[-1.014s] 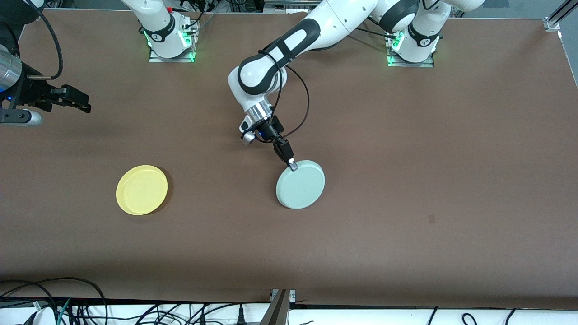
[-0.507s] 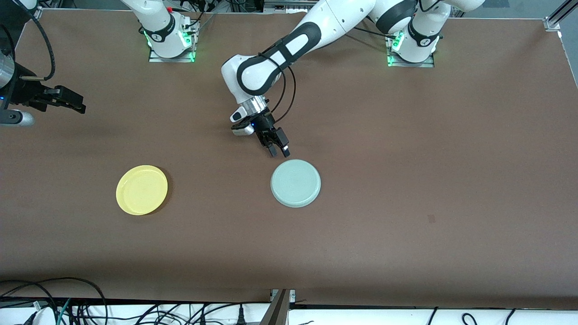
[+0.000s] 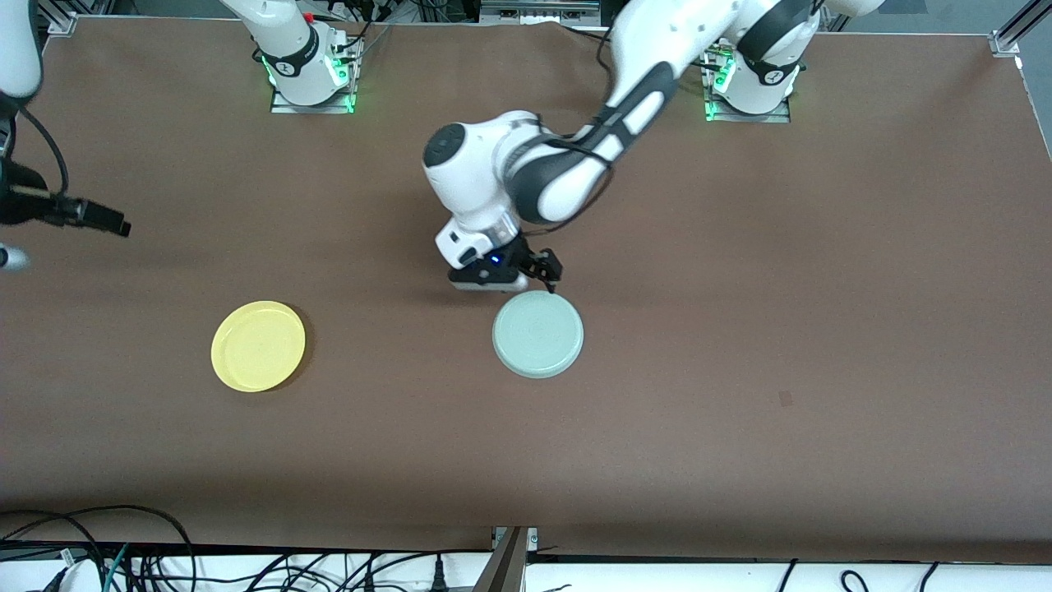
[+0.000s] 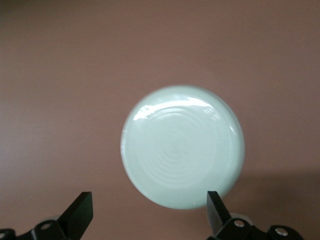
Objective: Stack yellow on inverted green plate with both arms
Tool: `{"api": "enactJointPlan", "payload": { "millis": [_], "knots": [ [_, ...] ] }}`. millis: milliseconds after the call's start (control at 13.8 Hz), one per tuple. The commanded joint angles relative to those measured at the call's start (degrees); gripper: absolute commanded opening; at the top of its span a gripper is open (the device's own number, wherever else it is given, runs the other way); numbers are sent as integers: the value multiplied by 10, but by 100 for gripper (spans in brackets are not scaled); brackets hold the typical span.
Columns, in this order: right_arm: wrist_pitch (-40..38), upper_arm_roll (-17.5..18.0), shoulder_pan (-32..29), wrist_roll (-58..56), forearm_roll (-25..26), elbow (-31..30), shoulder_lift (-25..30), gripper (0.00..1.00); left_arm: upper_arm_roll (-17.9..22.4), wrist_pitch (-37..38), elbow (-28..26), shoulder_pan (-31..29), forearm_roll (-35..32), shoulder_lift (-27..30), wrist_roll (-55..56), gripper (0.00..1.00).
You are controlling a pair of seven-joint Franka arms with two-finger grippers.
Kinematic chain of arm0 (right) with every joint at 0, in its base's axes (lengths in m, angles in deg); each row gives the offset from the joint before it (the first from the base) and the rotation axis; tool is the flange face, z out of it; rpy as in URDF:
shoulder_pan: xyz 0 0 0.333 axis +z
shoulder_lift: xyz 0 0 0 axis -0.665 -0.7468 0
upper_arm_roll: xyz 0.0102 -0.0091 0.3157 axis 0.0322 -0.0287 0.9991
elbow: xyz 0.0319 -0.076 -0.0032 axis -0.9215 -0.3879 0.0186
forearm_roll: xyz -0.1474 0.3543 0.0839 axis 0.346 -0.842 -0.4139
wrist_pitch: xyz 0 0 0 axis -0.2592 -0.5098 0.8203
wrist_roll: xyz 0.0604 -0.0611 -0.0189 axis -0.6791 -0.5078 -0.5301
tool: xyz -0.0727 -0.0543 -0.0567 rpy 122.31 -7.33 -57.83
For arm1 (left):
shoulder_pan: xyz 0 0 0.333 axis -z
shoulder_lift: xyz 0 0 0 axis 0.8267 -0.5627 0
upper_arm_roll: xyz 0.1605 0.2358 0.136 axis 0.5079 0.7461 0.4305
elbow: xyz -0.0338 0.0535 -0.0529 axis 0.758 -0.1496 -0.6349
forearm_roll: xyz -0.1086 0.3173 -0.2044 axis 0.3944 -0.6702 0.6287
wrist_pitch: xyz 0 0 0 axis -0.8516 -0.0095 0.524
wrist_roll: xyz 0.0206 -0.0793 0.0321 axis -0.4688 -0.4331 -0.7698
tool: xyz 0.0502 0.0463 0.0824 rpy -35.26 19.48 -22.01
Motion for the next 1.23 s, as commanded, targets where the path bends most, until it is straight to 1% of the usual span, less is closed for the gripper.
{"api": "enactJointPlan", "payload": {
  "millis": [0,72,145,290,362,507,652,725,797,870,1014,1087,1159],
  "knots": [
    [89,4,-8,-3,-21,7,-74,100,-9,-10,-118,-81,49,121,-2,100],
    [117,4,-20,-7,-48,7,-99,100,-9,-10,-152,-112,50,158,-2,100],
    [144,4,-31,-38,-87,7,-129,100,-9,-10,-173,-148,51,190,-2,100],
    [215,4,-54,-135,-180,4,-193,100,-9,-10,-183,-205,52,228,-11,100],
    [241,4,-65,-172,-207,4,-219,100,-9,-10,-183,-226,59,242,-46,100],
    [277,4,-73,-216,-262,4,-262,100,-5,-9,-183,-279,118,273,-141,100],
    [298,4,-76,-244,-316,3,-296,100,-4,-8,-186,-346,188,293,-220,100],
    [305,5,-76,-266,-335,3,-307,97,-4,-8,-192,-374,218,305,-259,100],
    [308,5,-76,-292,-353,2,-313,78,-2,-7,-206,-398,240,321,-292,100],
    [308,5,-76,-315,-365,2,-316,50,2,-2,-214,-417,246,334,-318,100],
    [309,4,-76,-320,-373,3,-322,11,39,29,-216,-433,248,354,-370,100],
    [310,4,-75,-320,-373,4,-322,0,57,37,-215,-434,253,363,-406,100],
    [312,4,-75,-320,-373,4,-322,0,73,39,-216,-437,267,371,-452,100]
  ]
}}
